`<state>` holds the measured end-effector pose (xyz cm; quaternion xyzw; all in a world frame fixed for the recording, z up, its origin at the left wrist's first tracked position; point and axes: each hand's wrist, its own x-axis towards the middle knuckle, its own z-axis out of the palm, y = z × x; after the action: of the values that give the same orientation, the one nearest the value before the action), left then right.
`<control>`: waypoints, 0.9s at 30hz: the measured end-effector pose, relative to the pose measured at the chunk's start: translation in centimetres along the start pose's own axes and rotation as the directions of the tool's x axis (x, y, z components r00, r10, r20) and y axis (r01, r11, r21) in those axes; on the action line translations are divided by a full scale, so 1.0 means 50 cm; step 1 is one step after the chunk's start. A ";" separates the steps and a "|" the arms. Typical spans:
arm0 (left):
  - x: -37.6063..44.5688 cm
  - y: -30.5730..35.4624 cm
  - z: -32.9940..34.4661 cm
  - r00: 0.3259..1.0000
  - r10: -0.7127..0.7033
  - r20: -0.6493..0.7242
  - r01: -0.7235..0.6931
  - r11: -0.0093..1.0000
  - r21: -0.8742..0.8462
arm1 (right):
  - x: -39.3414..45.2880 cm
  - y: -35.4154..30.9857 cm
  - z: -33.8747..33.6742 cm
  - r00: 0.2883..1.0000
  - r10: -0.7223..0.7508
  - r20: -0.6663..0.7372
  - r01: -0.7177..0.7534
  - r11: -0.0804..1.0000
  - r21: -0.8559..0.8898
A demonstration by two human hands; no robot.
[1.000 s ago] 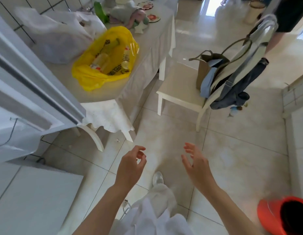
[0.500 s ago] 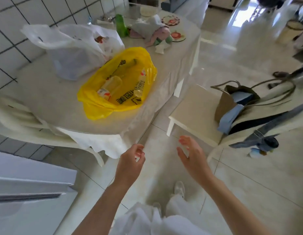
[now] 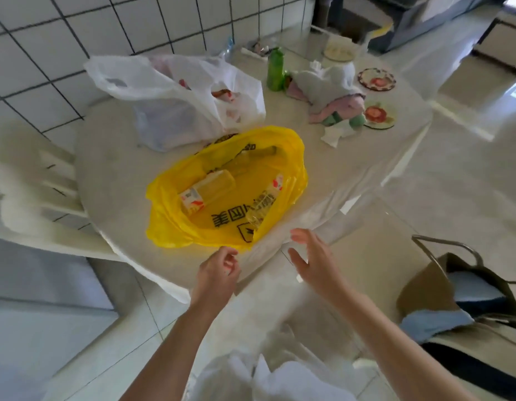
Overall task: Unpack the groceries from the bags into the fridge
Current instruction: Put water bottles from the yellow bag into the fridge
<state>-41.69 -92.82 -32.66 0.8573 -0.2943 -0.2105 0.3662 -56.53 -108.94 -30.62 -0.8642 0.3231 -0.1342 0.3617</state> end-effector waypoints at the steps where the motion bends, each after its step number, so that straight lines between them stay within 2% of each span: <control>1: 0.020 0.007 0.003 0.999 -0.025 -0.021 0.025 1.000 0.010 | 0.031 0.006 -0.006 0.999 -0.030 0.025 0.030 1.000 -0.008; 5: 0.095 0.023 -0.001 0.995 -0.042 -0.090 0.047 0.997 0.056 | 0.146 0.022 -0.016 0.982 -0.150 0.115 0.152 0.988 -0.010; 12: 0.227 0.007 -0.043 0.988 -0.049 -0.144 0.074 0.982 0.176 | 0.317 0.003 0.004 0.944 -0.241 0.226 0.255 0.966 -0.038; 20: 0.342 -0.061 -0.077 0.982 -0.106 -0.155 0.143 0.959 0.245 | 0.446 0.004 0.052 0.886 -0.151 0.438 0.253 0.950 -0.184; 24: 0.361 -0.088 -0.084 0.984 -0.104 -0.147 0.148 0.932 0.330 | 0.482 0.031 0.063 0.835 -0.094 0.542 0.312 0.892 -0.326; 27: 0.368 -0.100 -0.094 0.970 -0.171 -0.171 0.222 0.910 0.350 | 0.502 0.060 0.057 0.801 -0.055 0.596 0.364 0.835 -0.413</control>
<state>-23.66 -99.78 -36.07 0.9482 -0.2148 -0.1283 0.1959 -37.63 -125.44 -34.79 -0.9597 0.1247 0.1748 0.1814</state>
